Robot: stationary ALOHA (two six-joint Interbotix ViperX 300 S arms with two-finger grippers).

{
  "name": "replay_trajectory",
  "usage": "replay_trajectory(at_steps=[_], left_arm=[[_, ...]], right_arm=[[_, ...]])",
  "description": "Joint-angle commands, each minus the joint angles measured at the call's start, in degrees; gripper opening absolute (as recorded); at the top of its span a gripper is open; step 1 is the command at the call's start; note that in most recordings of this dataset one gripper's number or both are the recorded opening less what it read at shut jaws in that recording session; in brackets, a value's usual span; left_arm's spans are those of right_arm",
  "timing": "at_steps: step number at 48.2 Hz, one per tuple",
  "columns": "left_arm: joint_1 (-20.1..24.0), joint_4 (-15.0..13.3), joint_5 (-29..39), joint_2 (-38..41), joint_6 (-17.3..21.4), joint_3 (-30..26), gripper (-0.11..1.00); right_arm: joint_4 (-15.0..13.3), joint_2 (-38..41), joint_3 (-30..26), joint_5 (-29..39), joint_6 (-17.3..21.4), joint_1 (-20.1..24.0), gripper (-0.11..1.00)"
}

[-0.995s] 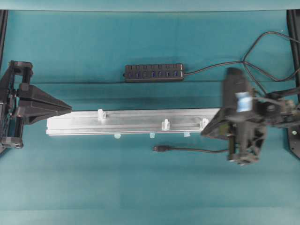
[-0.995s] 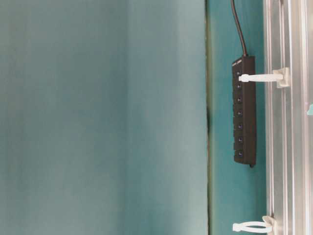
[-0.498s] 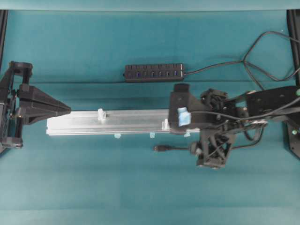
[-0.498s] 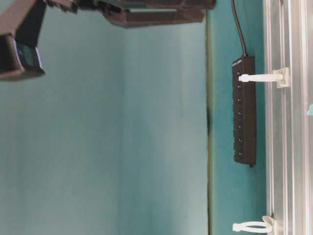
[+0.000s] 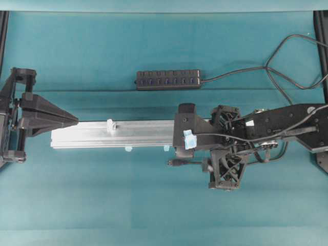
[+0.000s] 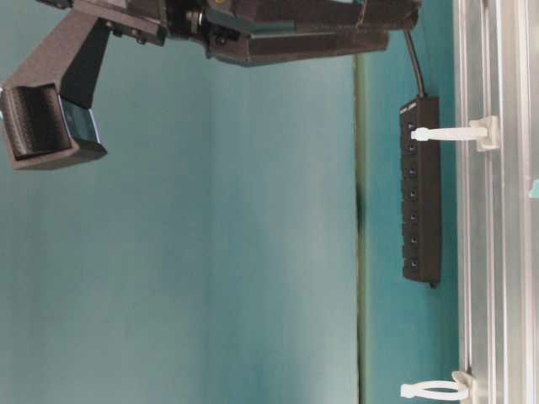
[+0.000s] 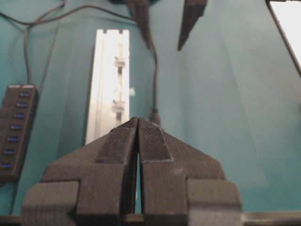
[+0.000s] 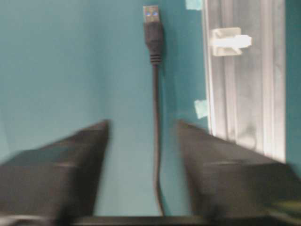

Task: Pass the USB cable through three rings with both arms.
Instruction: 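Reach the right gripper down to the black USB plug and grasp it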

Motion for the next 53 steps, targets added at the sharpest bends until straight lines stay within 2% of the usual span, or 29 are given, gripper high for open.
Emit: replay_trajectory(at_steps=[1, 5, 10, 15, 25, 33, 36, 40, 43, 50, 51, 53], left_arm=[[0.1, 0.1, -0.3, 0.2, -0.1, -1.7, 0.02], [0.2, 0.1, -0.3, 0.2, -0.1, -1.7, 0.02], [0.2, 0.1, -0.2, 0.2, -0.1, -1.7, 0.02], [0.3, 0.1, -0.2, 0.2, 0.0, -1.7, 0.02], [0.5, 0.2, 0.0, 0.2, 0.2, -1.7, 0.02], [0.5, 0.2, 0.0, 0.0, 0.3, -1.6, 0.02], [0.5, 0.1, 0.0, 0.1, 0.3, -1.4, 0.02], [0.5, 0.1, 0.0, 0.2, 0.3, -1.5, 0.02], [0.5, 0.2, 0.0, 0.3, 0.3, -1.5, 0.02], [0.8, 0.1, 0.8, 0.3, 0.4, -1.4, 0.02], [0.8, 0.2, 1.1, 0.3, 0.4, -1.4, 0.02], [0.9, 0.2, 1.9, 0.3, 0.4, -1.4, 0.02]], right_arm=[[-0.1, -0.2, -1.1, -0.3, -0.3, 0.3, 0.05], [-0.1, 0.2, -1.1, -0.9, -0.4, 0.3, -0.05], [-0.1, 0.7, -1.4, -1.1, -0.6, 0.3, -0.10], [-0.1, 1.8, -2.8, 1.2, -1.5, 0.3, -0.10], [0.4, 4.0, -3.5, 2.6, -7.5, 0.3, -0.10], [0.4, 4.7, -4.1, 2.5, -7.9, 0.2, -0.07], [0.5, 5.0, -4.1, 2.5, -7.8, 0.1, -0.01], [0.4, 5.3, -4.0, 2.1, -7.7, 0.1, 0.13], [0.4, 5.6, -3.9, 1.8, -7.5, 0.1, 0.27], [0.4, 6.8, -3.3, -0.4, -6.8, 0.2, 0.69], [0.4, 6.9, -3.3, -1.1, -6.5, 0.2, 0.74], [0.3, 7.1, -2.9, -2.2, -5.9, 0.2, 0.74]])
